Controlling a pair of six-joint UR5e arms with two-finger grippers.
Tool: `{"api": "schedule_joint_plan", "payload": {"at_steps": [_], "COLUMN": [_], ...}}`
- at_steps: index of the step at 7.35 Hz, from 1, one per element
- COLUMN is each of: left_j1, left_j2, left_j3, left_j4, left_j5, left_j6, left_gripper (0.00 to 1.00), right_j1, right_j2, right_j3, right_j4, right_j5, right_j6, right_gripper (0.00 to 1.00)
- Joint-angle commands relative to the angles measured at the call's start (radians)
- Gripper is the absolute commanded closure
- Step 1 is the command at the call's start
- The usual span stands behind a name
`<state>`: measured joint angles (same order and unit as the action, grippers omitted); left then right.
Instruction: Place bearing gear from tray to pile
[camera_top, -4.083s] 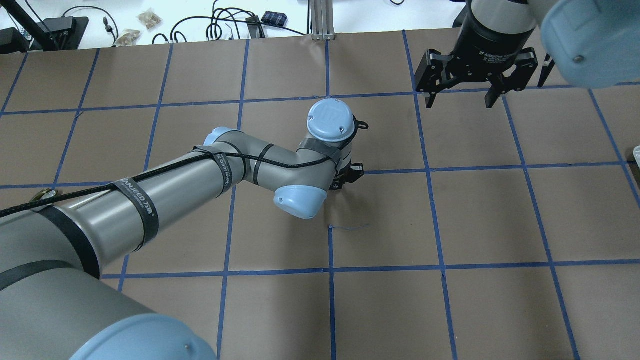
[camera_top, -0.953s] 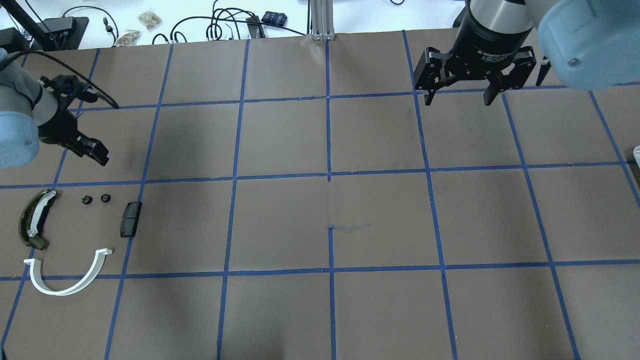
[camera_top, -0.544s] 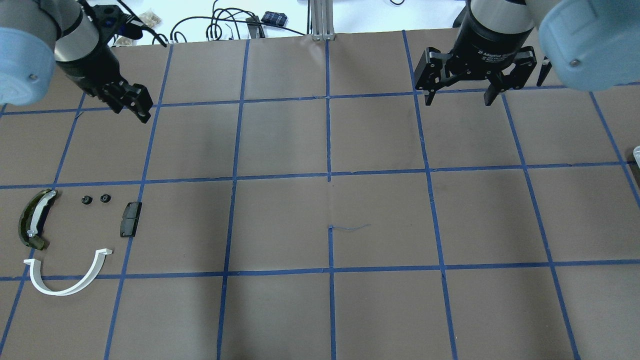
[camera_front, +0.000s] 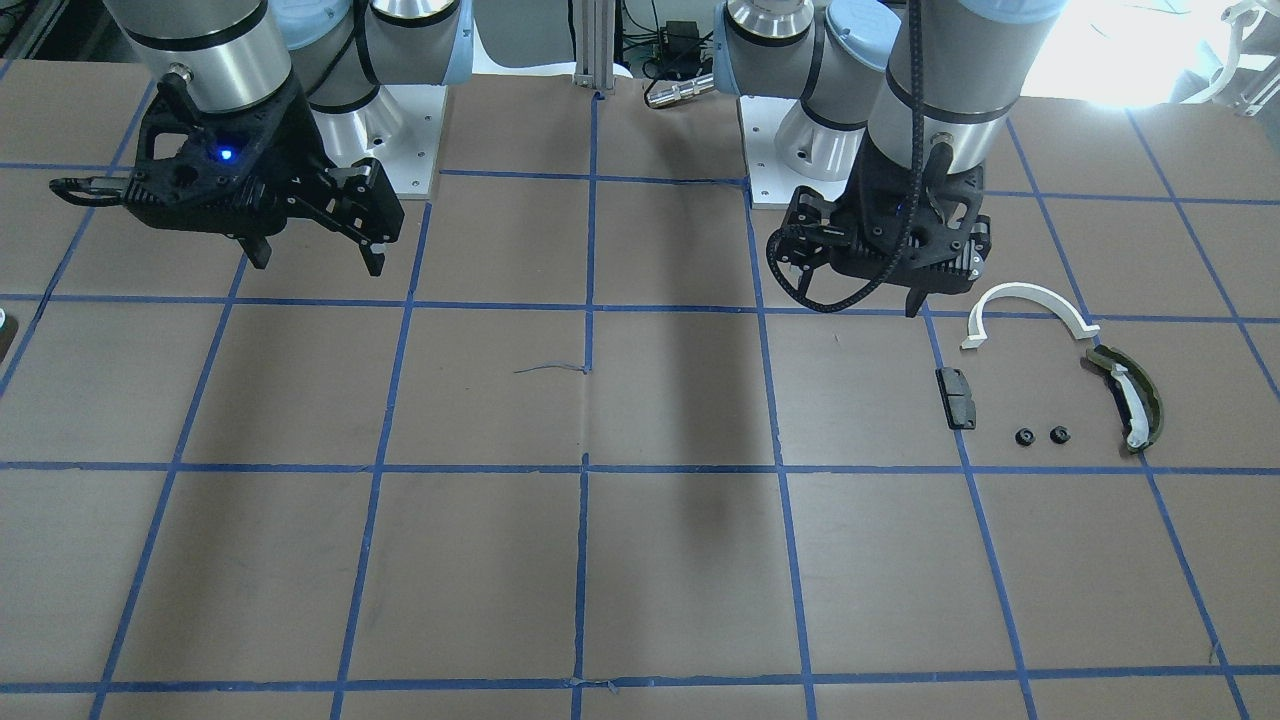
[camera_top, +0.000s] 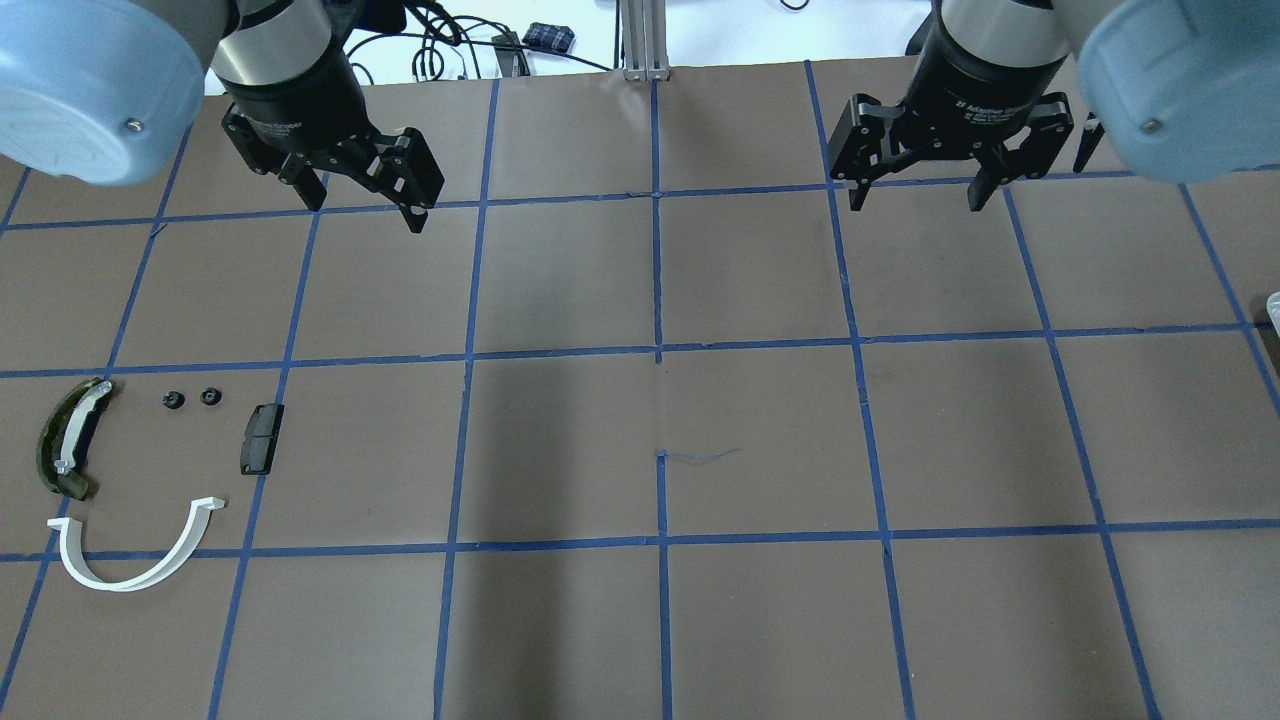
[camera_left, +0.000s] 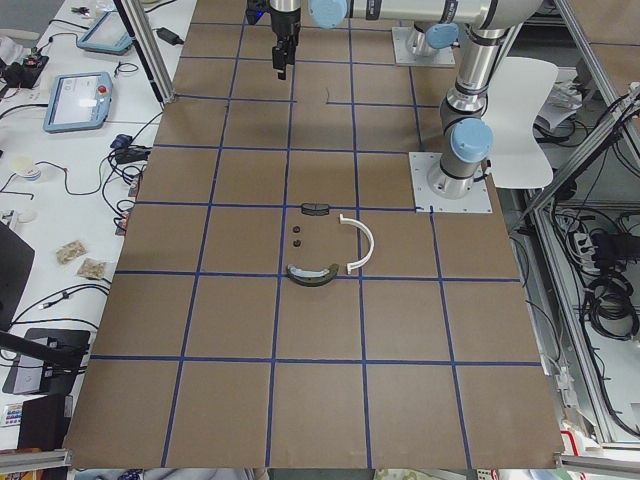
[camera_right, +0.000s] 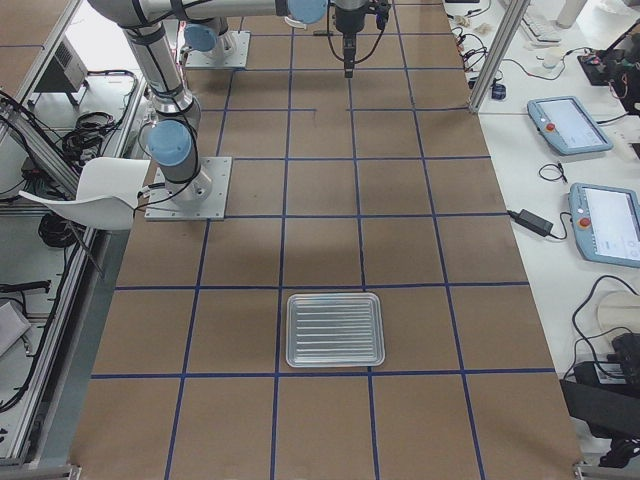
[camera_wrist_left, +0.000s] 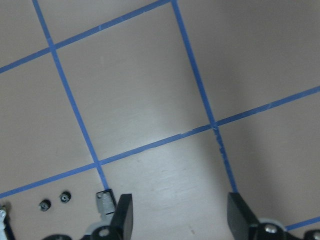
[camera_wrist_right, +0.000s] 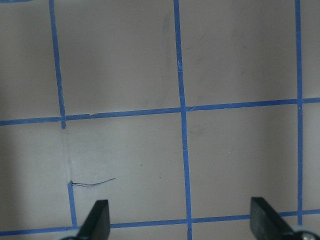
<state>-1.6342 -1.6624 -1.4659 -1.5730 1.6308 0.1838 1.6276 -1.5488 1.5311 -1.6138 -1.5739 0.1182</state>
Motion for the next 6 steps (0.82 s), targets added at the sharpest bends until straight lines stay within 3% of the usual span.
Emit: {"api": "schedule_joint_plan", "payload": {"at_steps": [1, 6], "left_j1": [0.003, 0.004], "left_j2": [0.001, 0.012], "left_j3": [0.018, 0.010], "left_j4": [-0.016, -0.015], "left_j5": [-0.019, -0.028], "left_j6": [-0.012, -0.020], "left_gripper": [0.00, 0.00], "right_j1": [0.000, 0.000], "right_j2": [0.001, -0.001], "right_j3": [0.000, 0.000], "right_j4": [0.000, 0.000], "right_j5": [0.000, 0.000], "right_j6": [0.000, 0.000], "right_gripper": [0.00, 0.00]}}
